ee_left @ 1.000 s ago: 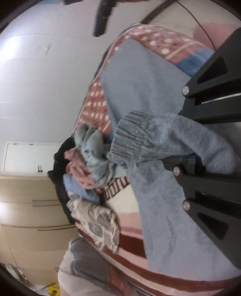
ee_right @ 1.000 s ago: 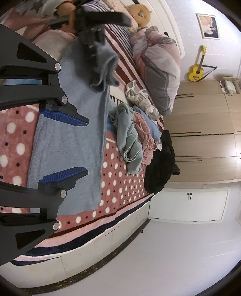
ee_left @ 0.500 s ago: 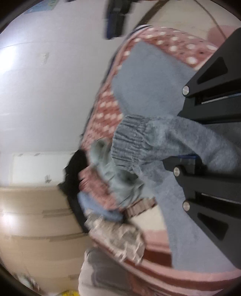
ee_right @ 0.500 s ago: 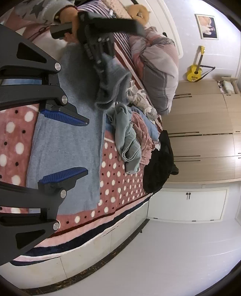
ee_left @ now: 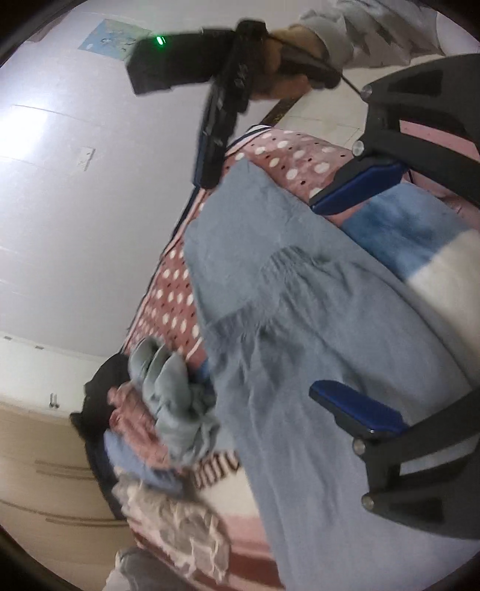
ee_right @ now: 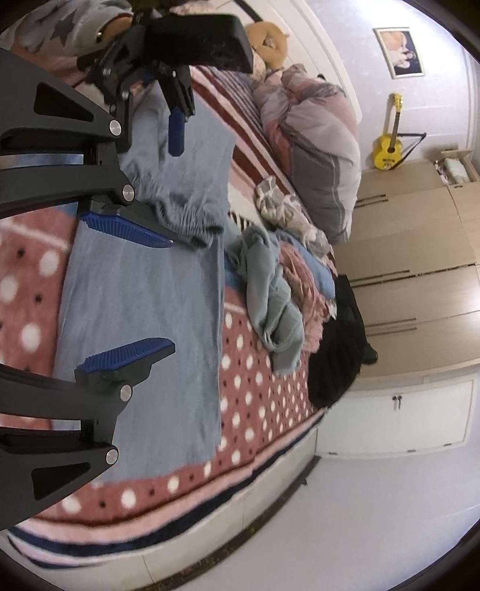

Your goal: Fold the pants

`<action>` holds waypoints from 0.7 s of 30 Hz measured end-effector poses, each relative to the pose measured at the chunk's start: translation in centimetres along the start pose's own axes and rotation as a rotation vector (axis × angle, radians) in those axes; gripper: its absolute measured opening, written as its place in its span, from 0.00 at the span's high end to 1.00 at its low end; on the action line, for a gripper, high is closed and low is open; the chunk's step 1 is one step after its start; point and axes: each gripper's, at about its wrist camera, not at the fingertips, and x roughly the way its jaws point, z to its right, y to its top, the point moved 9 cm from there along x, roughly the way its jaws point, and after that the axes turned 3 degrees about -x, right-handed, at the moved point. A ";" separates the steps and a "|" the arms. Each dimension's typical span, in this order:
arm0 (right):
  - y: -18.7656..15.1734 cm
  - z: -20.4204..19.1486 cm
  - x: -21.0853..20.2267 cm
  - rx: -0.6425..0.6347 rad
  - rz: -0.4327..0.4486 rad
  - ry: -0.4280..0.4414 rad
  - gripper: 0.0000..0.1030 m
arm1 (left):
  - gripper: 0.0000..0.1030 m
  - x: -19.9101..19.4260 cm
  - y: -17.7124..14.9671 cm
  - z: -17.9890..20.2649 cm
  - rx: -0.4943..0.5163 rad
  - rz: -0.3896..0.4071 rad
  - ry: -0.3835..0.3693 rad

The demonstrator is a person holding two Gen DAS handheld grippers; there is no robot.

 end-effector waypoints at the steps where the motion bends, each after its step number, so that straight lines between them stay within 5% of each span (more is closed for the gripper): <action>1: 0.3 -0.7 0.7 0.005 -0.001 0.025 0.53 | 0.14 -1.0 0.3 -0.8 -0.007 0.016 0.018; 9: -0.8 -6.4 7.5 -0.022 -0.120 0.114 0.45 | 0.13 -8.1 0.1 -11.6 -0.130 0.117 0.357; 16: -4.9 -7.1 10.9 -0.111 -0.188 0.023 0.40 | 0.13 -8.6 -4.0 -16.2 -0.224 0.080 0.410; 21: -4.9 -5.8 8.4 -0.003 -0.157 0.040 0.40 | 0.13 -8.9 -4.4 -16.8 -0.247 0.098 0.407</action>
